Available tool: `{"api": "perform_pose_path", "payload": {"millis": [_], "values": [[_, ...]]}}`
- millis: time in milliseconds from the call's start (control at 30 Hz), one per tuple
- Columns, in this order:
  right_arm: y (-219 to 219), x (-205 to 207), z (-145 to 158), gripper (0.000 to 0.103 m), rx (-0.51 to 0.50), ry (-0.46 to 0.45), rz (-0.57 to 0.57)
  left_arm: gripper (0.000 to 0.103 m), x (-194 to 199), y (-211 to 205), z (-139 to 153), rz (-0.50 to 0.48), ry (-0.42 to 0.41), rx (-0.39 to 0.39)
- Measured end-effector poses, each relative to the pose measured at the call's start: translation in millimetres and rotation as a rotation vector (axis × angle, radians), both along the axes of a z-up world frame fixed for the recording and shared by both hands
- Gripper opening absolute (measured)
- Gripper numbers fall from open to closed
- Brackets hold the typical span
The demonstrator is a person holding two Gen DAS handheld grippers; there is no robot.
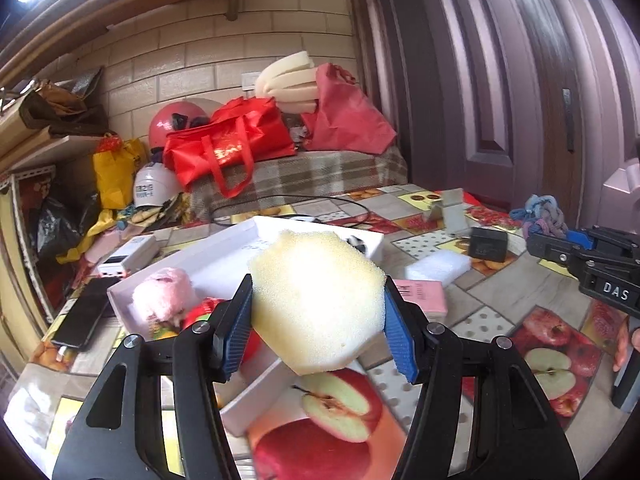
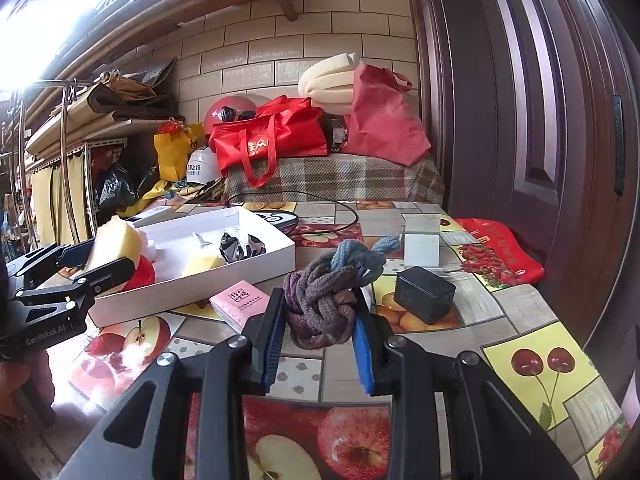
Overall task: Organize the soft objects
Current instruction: 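Carry the foam pad with the left tool into the tray while the right tool releases the rope knot there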
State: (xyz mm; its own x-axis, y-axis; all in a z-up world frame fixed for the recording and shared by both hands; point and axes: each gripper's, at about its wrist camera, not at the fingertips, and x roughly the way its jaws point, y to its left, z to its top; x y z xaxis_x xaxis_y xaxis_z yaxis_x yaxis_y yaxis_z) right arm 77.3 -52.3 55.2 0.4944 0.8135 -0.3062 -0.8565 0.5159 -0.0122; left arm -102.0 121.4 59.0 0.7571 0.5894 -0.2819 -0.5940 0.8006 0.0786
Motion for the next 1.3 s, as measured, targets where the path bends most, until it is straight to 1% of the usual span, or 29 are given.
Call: {"api": "perform_pose_path", "payload": {"millis": [167,300,333,433,567,833,1133,1300], "values": [[23.5,-15.2,-1.0,0.031,-0.013,-0.026,0.039,0.059,-35.6,55.2,-1.2,0.16,-0.04,-0.065],[45.7,-27.8,-0.7,0.031,-0.036,-0.057,0.068,0.059,-43.4,73.7,-3.7,0.222,-0.042,-0.07],[49.9,-29.8,-0.5,0.031,-0.033,-0.067,0.074,0.059,-41.1,75.3,-3.7,0.228,-0.037,-0.064],[65.2,-27.5,-2.4,0.031,-0.035,-0.031,0.081,0.059,-35.9,81.5,-4.2,0.227,-0.031,-0.049],[87.1,-30.2,-2.6,0.031,-0.027,-0.015,0.097,0.059,-30.5,95.6,-4.2,0.233,-0.031,-0.069],[146.1,-55.3,-3.0,0.031,-0.051,-0.054,0.165,0.059,-13.7,114.6,-3.7,0.239,-0.011,-0.073],[190.2,-45.5,-2.6,0.031,-0.059,-0.002,0.162,0.06,-0.6,125.0,-4.7,0.225,0.012,-0.074],[212.0,-48.2,-2.9,0.031,-0.068,-0.018,0.166,0.06,12.3,132.9,-5.8,0.202,0.036,-0.097]]}}
